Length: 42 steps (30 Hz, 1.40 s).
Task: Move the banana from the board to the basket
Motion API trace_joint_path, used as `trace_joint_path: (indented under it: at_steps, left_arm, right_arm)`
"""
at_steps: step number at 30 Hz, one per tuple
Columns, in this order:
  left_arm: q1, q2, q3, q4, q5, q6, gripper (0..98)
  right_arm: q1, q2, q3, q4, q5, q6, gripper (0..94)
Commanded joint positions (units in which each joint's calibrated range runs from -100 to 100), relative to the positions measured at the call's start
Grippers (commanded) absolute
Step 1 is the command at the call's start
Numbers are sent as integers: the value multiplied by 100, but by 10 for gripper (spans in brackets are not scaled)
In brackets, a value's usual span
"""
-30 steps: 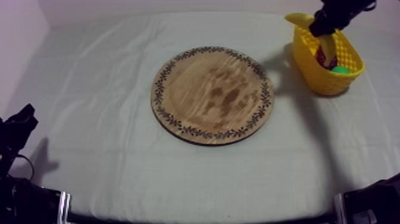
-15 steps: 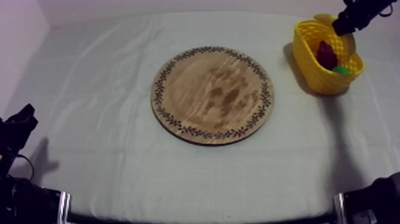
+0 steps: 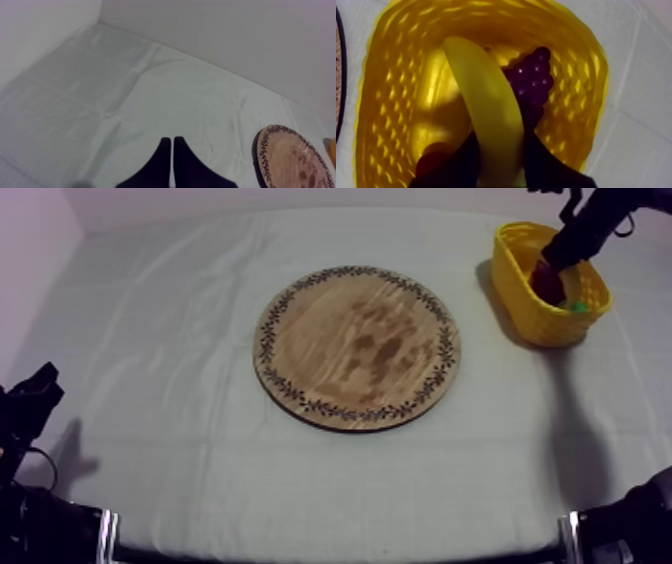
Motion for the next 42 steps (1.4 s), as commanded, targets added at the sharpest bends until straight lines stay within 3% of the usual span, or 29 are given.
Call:
trace_joint_path:
  at_steps: [1,4,7,11,16,26,34,42]
  left_arm:
    - [-3,0,0,1,3,1,1]
    - [-3,0,0,1,3,1,1]
    - [-3,0,0,1,3,1,1]
    - [-3,0,0,1,3,1,1]
    - [-3,0,0,1,3,1,1]
    - [-3,0,0,1,3,1,1]
    - [-3,0,0,1,3,0,1]
    - [-3,0,0,1,3,1,1]
  right_arm:
    - [8,1,-2,-30,10,24,293]
    - [26,-36,13,-66,5,66,392]
    - [53,-121,47,-127,3,97,404]
    - [76,-311,154,-221,3,129,334]
    - [21,-722,562,-273,-42,53,105]
    - [-51,-2437,2479,-571,-513,42,102]
    - [-24,-4378,4139,-947,-693,349,89]
    - [-51,-6479,5533,-995,-852,357,78]
